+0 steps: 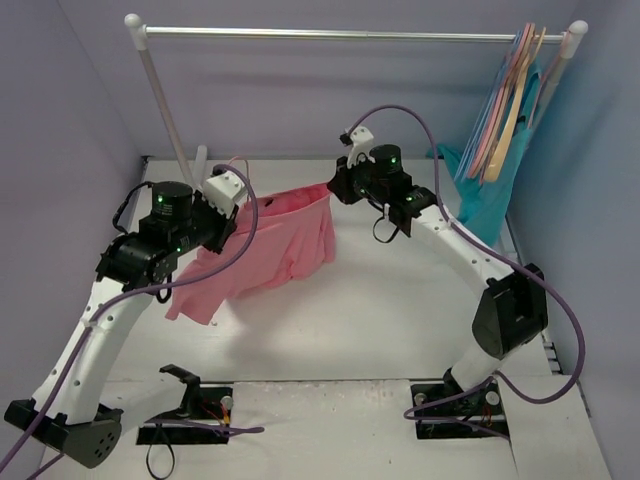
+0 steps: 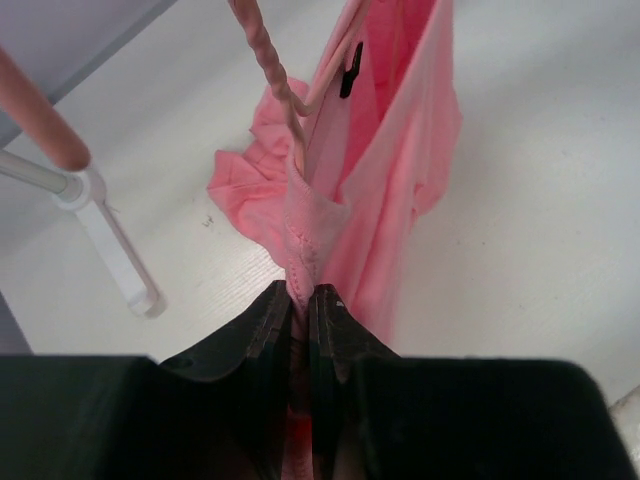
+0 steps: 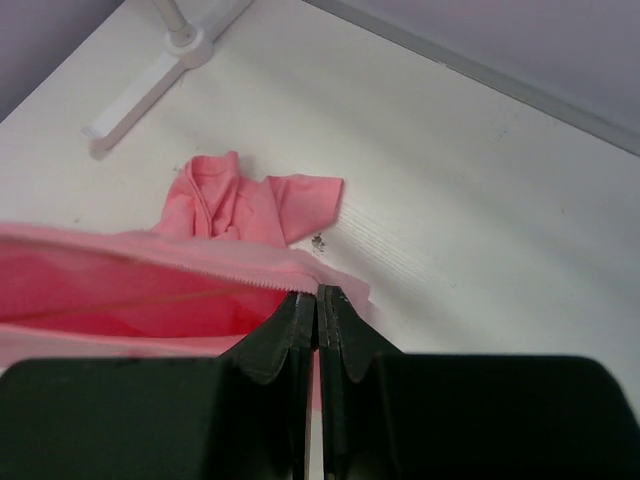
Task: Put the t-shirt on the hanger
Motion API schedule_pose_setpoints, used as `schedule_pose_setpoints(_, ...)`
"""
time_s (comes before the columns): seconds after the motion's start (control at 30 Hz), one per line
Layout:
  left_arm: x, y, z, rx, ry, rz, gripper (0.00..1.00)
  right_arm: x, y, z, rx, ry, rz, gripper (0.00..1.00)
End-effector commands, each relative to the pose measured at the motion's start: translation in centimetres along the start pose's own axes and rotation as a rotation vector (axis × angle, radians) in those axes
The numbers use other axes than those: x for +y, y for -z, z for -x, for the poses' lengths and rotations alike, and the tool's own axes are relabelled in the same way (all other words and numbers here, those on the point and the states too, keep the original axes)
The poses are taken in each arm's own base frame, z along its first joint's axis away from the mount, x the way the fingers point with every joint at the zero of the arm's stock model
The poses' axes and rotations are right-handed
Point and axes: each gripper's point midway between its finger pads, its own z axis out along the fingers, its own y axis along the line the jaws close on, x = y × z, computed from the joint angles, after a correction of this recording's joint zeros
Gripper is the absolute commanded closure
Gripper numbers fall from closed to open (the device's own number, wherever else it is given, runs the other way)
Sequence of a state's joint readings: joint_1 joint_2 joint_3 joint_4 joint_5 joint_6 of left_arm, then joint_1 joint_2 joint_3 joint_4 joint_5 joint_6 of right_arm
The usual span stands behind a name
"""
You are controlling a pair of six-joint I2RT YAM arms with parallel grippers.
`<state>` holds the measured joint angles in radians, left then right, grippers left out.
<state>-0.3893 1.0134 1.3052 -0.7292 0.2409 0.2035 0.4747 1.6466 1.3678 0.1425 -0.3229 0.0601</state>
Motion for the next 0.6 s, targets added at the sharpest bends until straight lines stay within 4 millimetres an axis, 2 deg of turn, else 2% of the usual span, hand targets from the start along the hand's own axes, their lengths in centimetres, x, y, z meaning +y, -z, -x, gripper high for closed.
schedule_pose_setpoints(0.0,3.3,1.0,7.4,-0.203,0.015,0.145,1.0,2.5,3.2,7.5,-0.165,0.099,0.002,1.0)
schedule_pose_setpoints(0.07,4.1,0.4,9.2,-0.239,0.033,0.174,1.0,3.5,3.7,8.7,-0.182,0.148,0.011,1.0)
schedule_pose_setpoints(0.1,4.4,0.5,10.6,-0.28,0.032,0.185,1.0,4.1,4.3,10.7,-0.218,0.166,0.012,1.0)
schedule_pose_setpoints(0.17,4.3,0.5,13.1,-0.335,0.027,0.171,1.0,5.3,4.4,11.7,-0.22,0.189,0.029,1.0)
schedule_pose_setpoints(0.2,3.8,0.7,14.3,-0.372,0.017,0.142,1.0,5.6,4.6,12.5,-0.231,0.21,0.026,1.0)
schedule_pose_setpoints(0.23,3.2,1.0,15.5,-0.405,0.009,0.118,1.0,6.7,5.2,14.3,-0.26,0.228,0.039,1.0)
schedule_pose_setpoints(0.3,1.9,0.7,16.6,-0.437,-0.008,0.056,1.0,7.7,5.9,15.9,-0.296,0.27,0.045,1.0)
schedule_pose_setpoints(0.33,1.2,0.8,16.9,-0.45,-0.018,0.027,1.0,8.4,6.6,17.5,-0.334,0.287,0.052,1.0)
schedule_pose_setpoints(0.43,0.1,1.5,16.9,-0.501,-0.024,-0.014,1.0,10.3,7.7,17.9,-0.336,0.334,0.086,1.0)
schedule_pose_setpoints(0.47,-0.2,0.5,15.6,-0.477,-0.011,-0.02,1.0,11.5,7.9,17.7,-0.338,0.351,0.11,1.0)
schedule_pose_setpoints(0.5,-0.1,0.4,15.6,-0.491,-0.005,-0.014,1.0,11.9,7.9,17.4,-0.336,0.364,0.119,1.0)
schedule_pose_setpoints(0.53,0.0,0.4,15.1,-0.489,0.009,-0.004,1.0,11.9,7.4,16.0,-0.306,0.371,0.13,1.0)
schedule_pose_setpoints(0.57,-0.1,-0.6,13.9,-0.464,0.019,-0.002,1.0,11.9,7.1,15.1,-0.286,0.374,0.138,1.0)
